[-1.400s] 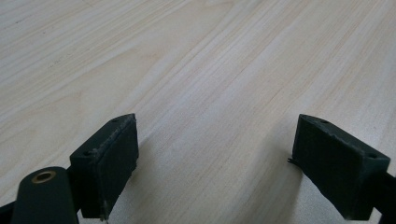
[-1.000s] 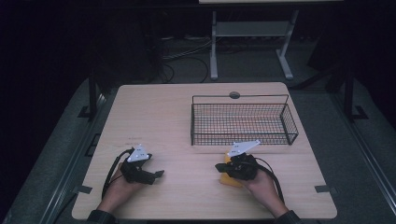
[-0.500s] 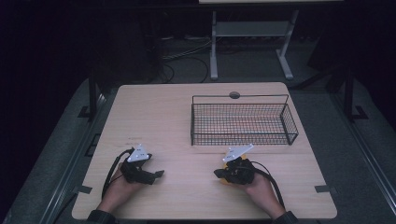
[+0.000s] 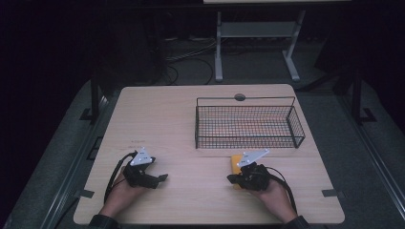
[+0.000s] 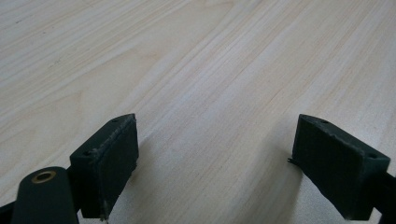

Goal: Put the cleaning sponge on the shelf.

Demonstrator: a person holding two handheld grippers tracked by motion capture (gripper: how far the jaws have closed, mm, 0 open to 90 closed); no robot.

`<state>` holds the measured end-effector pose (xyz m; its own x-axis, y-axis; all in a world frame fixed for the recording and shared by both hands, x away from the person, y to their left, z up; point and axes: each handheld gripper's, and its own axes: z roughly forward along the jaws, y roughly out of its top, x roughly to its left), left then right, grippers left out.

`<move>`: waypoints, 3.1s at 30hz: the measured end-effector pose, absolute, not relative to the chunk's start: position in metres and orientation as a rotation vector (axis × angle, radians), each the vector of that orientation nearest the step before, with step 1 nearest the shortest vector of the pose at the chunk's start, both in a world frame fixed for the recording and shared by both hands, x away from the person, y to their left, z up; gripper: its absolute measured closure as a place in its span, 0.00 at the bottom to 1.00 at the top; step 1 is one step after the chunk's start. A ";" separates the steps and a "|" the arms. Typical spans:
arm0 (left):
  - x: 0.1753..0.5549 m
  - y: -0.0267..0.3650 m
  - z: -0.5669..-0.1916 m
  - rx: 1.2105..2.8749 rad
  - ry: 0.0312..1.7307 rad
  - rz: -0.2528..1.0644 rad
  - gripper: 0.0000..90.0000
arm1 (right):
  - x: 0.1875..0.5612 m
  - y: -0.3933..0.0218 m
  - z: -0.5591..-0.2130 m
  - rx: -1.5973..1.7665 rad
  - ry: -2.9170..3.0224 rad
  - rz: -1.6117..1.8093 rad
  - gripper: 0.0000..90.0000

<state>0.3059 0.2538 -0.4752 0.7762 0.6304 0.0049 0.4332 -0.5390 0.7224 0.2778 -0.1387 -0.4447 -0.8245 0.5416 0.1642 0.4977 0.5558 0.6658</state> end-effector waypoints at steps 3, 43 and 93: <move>0.306 0.254 -0.475 2.225 0.787 0.343 0.15 | 0.277 -0.148 -0.443 0.932 2.698 1.137 0.99; 0.306 0.254 -0.475 2.225 0.787 0.343 0.15 | 0.268 -0.207 -0.431 1.097 2.586 1.156 0.91; 0.306 0.253 -0.475 2.219 0.789 0.342 0.15 | 0.325 -0.177 -0.421 1.226 2.684 0.650 0.08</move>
<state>0.3059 0.2535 -0.4754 0.7750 0.6320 0.0026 0.4334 -0.5344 0.7256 0.3250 -0.1774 -0.4206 -0.6649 0.7439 0.0676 0.6924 0.5798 0.4294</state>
